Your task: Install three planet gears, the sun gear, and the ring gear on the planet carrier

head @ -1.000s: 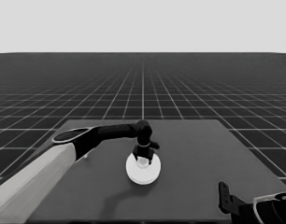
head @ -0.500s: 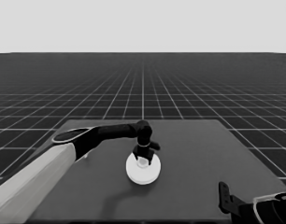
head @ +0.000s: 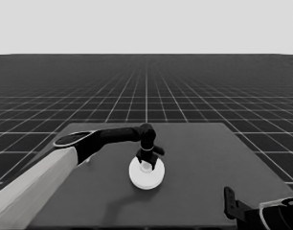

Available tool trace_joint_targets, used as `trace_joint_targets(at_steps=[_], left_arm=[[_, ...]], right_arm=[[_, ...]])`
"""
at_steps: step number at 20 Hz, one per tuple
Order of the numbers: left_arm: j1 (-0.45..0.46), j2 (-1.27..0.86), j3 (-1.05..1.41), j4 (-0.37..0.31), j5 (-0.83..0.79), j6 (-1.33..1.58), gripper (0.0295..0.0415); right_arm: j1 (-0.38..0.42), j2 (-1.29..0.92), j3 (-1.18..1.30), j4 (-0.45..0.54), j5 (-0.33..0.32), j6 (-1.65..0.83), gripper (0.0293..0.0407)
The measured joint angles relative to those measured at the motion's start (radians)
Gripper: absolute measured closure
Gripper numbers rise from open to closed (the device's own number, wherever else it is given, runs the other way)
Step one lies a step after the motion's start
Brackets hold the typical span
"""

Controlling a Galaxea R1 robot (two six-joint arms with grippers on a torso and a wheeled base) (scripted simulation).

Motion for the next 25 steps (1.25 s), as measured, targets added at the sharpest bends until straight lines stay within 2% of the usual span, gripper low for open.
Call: trace_joint_targets(at_steps=[1, 2, 3, 10, 11, 13, 20, 21, 22, 23, 25], left_arm=[[0.000, 0.000, 0.000, 0.000, 0.000, 0.005, 0.0337], [-0.001, 0.000, 0.000, 0.000, 0.000, 0.008, 0.0329], [-0.001, 0.000, 0.000, 0.000, 0.000, 0.010, 0.0327], [-0.001, 0.000, 0.000, 0.000, 0.000, 0.013, 0.0326], [-0.041, -0.009, 0.030, -0.036, 0.012, -0.217, 0.0324], [-0.088, -0.013, 0.049, -0.071, 0.023, -0.432, 0.0325], [-0.110, -0.013, 0.054, -0.090, 0.030, -0.541, 0.0326], [-0.151, -0.243, 0.351, -0.137, 0.022, -0.438, 0.0324], [-0.180, -0.539, 0.409, -0.169, 0.012, -0.274, 0.0325], [-0.193, -0.666, 0.300, -0.188, 0.010, -0.092, 0.0325], [-0.201, -0.698, 0.086, -0.202, 0.012, 0.116, 0.0326]], right_arm=[[0.000, 0.000, 0.000, 0.000, 0.000, 0.000, 0.0315], [0.000, 0.000, 0.000, 0.000, 0.000, 0.000, 0.0315], [0.000, 0.000, 0.000, 0.000, 0.000, 0.000, 0.0315], [0.000, 0.000, 0.000, 0.000, 0.000, 0.000, 0.0315], [0.000, 0.000, 0.000, 0.000, 0.000, 0.000, 0.0315], [0.000, 0.000, 0.000, 0.000, 0.000, 0.000, 0.0315], [0.000, 0.000, 0.000, 0.000, 0.000, 0.000, 0.0315], [0.000, 0.000, 0.000, 0.000, 0.000, 0.000, 0.0315], [0.000, 0.000, 0.000, 0.000, 0.000, 0.000, 0.0315], [0.000, 0.000, 0.000, 0.000, 0.000, 0.000, 0.0315], [0.000, 0.000, 0.000, 0.000, 0.000, 0.000, 0.0315]])
